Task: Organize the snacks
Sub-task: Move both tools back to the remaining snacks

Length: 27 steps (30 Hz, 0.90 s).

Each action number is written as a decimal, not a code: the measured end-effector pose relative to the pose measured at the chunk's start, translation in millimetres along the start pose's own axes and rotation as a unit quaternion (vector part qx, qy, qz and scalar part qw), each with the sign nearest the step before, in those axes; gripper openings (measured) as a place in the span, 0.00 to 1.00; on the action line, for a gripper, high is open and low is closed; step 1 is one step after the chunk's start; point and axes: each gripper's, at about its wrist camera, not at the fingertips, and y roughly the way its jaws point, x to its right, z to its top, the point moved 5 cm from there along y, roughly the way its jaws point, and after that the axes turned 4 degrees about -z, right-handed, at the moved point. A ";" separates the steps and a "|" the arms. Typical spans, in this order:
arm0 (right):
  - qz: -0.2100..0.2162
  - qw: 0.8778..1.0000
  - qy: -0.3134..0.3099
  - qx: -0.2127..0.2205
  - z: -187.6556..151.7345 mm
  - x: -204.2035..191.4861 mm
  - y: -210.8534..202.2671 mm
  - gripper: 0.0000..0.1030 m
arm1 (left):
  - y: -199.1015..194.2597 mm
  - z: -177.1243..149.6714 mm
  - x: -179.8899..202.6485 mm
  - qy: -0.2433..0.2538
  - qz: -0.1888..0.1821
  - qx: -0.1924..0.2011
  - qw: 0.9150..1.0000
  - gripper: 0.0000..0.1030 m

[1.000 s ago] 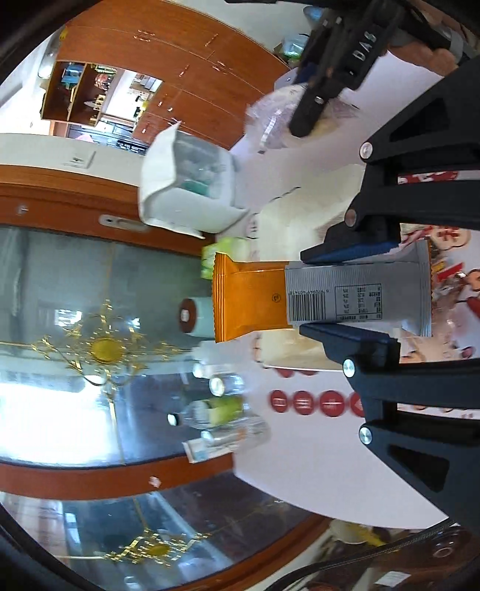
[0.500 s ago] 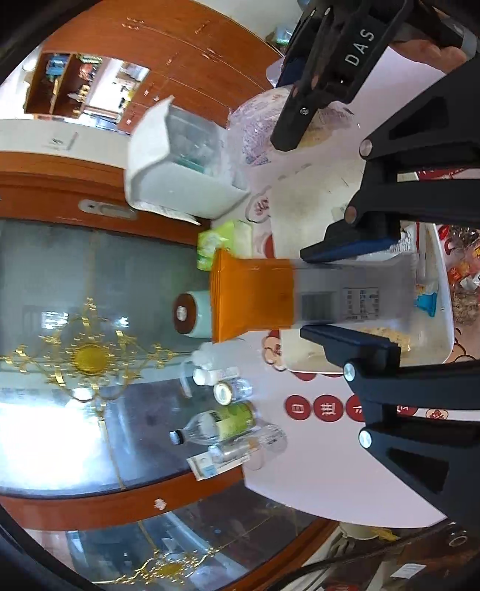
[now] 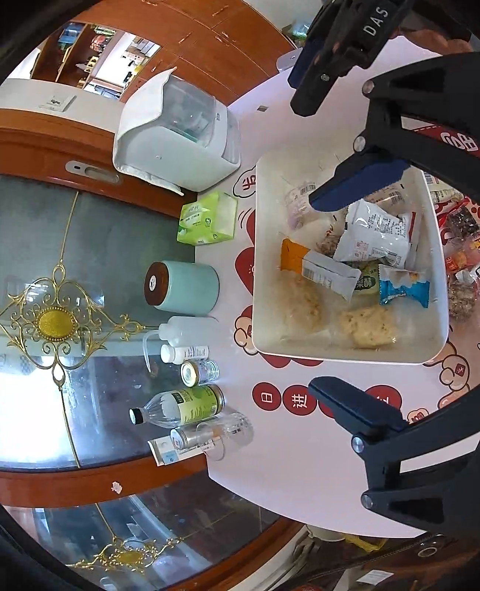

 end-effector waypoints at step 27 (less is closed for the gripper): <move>0.030 0.999 -0.030 0.007 -55.8 -4.8 -67.3 0.57 | -78.6 -51.8 27.8 0.025 -0.013 0.024 0.999 0.88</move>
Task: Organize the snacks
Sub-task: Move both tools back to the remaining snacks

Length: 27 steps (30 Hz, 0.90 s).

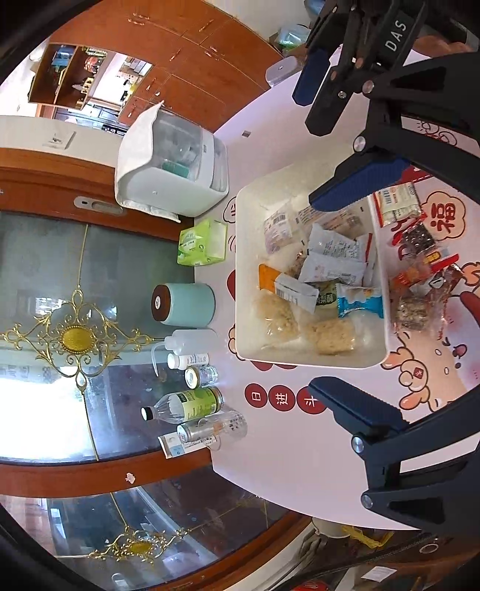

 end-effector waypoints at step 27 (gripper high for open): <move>-0.012 0.993 0.029 -0.112 -113.5 30.4 49.3 0.57 | 41.3 -131.3 -39.7 -0.033 0.015 -0.101 0.994 0.88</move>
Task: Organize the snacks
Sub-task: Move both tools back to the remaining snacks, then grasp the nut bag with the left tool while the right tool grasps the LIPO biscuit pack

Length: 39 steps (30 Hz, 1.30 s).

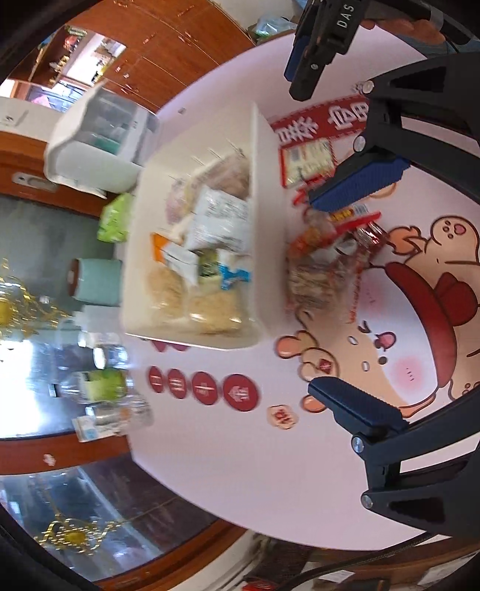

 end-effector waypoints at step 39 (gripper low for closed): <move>-0.104 0.992 -0.044 -0.054 -20.3 -0.8 123.6 0.56 | 137.2 -7.5 -22.3 -0.048 0.001 -0.070 0.996 0.45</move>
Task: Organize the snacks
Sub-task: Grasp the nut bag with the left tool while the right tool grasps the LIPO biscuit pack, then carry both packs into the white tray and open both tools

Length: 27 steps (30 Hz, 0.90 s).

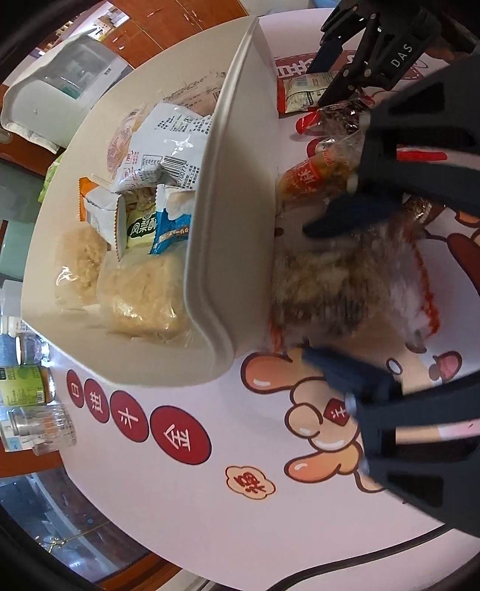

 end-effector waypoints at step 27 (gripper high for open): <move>0.054 0.997 0.019 0.044 -41.6 3.5 -82.3 0.45 | -101.2 -68.3 8.0 -0.012 -0.026 0.047 0.998 0.36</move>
